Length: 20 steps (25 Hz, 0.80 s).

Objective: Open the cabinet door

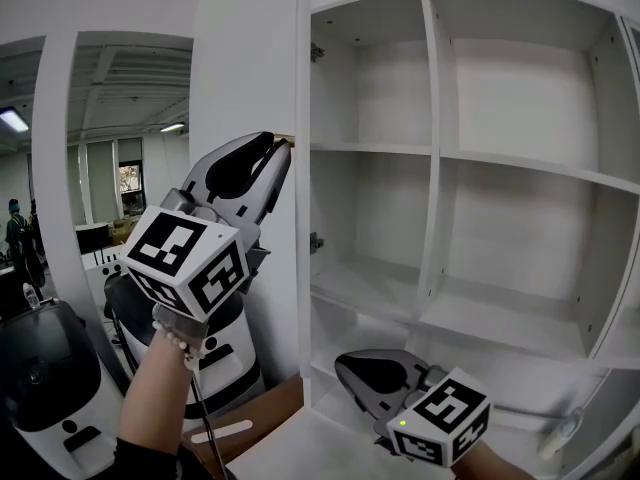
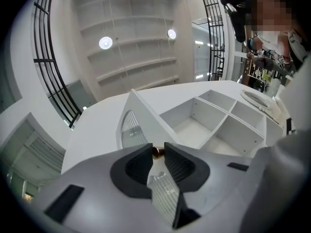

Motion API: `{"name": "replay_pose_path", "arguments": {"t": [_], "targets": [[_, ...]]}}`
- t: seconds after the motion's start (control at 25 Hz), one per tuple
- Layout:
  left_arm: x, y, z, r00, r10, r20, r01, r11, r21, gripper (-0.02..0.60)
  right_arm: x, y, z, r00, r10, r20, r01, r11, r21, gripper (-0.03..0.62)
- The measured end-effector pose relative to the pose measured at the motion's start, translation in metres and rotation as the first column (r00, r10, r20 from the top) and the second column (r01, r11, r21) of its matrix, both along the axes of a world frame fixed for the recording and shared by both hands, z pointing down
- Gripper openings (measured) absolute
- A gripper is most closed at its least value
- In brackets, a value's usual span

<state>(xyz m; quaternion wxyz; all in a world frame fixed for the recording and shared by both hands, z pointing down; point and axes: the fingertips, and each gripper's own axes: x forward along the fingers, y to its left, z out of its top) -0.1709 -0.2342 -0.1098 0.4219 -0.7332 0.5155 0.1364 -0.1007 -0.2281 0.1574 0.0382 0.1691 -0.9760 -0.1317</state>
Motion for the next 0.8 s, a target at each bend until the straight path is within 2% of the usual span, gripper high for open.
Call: {"name": "replay_pose_path", "arguments": {"t": [0.8], "targets": [[-0.056, 0.016, -0.001, 0.988, -0.153, -0.028, 0.153, 0.988, -0.012, 0.055, -0.053, 0.018, 0.005, 0.989, -0.149, 0.008, 0.149, 0.989, -0.017, 0.0]]}}
